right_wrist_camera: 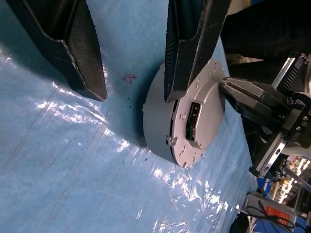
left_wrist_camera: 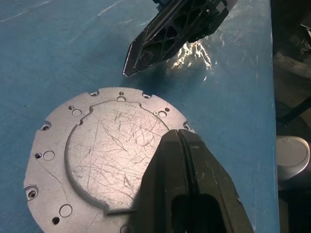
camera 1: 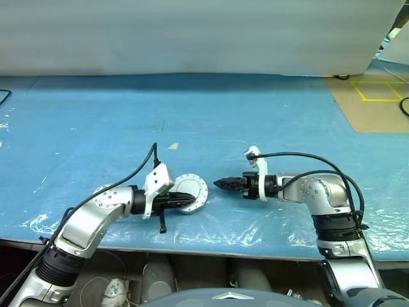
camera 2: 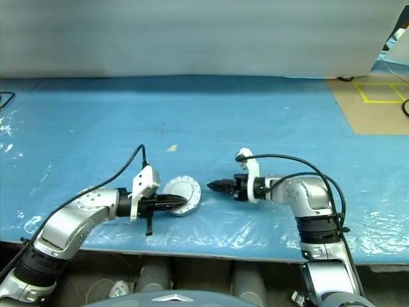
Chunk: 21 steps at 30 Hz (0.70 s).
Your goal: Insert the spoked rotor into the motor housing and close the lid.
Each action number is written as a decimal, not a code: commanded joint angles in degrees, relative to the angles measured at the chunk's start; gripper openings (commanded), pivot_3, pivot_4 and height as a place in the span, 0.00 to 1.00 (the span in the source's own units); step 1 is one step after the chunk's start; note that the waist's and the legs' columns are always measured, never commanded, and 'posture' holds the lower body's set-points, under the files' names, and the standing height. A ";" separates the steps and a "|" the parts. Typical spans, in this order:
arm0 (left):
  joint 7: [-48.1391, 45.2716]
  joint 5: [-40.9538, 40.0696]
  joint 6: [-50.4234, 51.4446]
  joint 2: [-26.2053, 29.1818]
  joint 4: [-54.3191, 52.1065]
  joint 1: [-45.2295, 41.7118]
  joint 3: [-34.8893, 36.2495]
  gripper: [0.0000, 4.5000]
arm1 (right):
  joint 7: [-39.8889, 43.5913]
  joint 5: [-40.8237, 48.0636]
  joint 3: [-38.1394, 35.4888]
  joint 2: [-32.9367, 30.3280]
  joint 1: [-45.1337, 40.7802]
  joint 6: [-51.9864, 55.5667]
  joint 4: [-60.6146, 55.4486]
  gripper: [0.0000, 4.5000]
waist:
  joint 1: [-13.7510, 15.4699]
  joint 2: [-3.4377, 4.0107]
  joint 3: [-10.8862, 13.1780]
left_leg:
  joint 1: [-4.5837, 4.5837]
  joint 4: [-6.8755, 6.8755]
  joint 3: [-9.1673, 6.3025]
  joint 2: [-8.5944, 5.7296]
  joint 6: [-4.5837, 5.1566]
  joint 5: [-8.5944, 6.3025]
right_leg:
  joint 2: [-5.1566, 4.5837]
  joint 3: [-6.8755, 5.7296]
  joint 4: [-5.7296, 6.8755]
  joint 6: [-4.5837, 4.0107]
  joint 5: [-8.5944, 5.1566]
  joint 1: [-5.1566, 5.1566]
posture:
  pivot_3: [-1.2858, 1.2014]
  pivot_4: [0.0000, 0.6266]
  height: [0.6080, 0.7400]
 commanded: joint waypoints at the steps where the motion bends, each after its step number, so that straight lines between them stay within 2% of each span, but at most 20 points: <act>1: 2.30 0.69 -0.23 -0.21 3.59 -0.19 2.67 0.00 | -0.15 1.85 -1.18 0.54 -0.81 1.30 -0.01 0.42 | 0.01 0.00 0.00 | -0.01 0.00 0.00 0.00 0.00 0.00 | 0.00 -0.01 0.00 0.00 0.00 -0.01 | 0.52 0.24 1.00; 6: 2.36 -2.39 0.55 -0.28 3.11 -1.79 6.97 0.00 | -0.29 1.52 -0.71 0.99 -1.22 0.55 0.87 0.42 | 0.00 -0.01 0.01 | -0.12 0.00 0.00 0.00 -0.01 0.00 | 0.00 -0.01 0.00 0.00 0.00 -0.10 | 0.52 0.24 1.00; 12: 2.76 -5.61 1.28 -1.85 1.98 -3.18 9.72 0.00 | -0.08 0.85 0.27 0.98 -0.78 -1.17 1.36 0.42 | 0.07 -0.01 0.01 | -0.82 0.02 -0.01 0.00 -0.01 0.02 | 0.02 -0.07 0.02 -0.03 0.02 -0.73 | 0.52 0.24 1.00; 16: 2.07 -5.94 2.34 -1.41 1.64 -2.40 8.37 0.00 | -0.04 0.65 1.19 0.82 -0.22 -1.98 0.93 0.42 | 0.02 -0.02 0.02 | -0.81 0.02 -0.01 0.01 -0.01 0.02 | 0.02 -0.08 0.02 -0.04 0.02 -0.72 | 0.52 0.24 1.00; 21: 1.79 -1.56 1.13 0.30 2.37 -0.52 3.83 0.00 | -0.04 0.35 1.82 0.39 -0.10 -2.84 0.76 0.42 | 0.08 -0.02 0.02 | -0.78 0.04 -0.01 0.02 -0.01 0.01 | 0.01 -0.07 0.03 -0.04 0.02 -0.71 | 0.52 0.24 1.00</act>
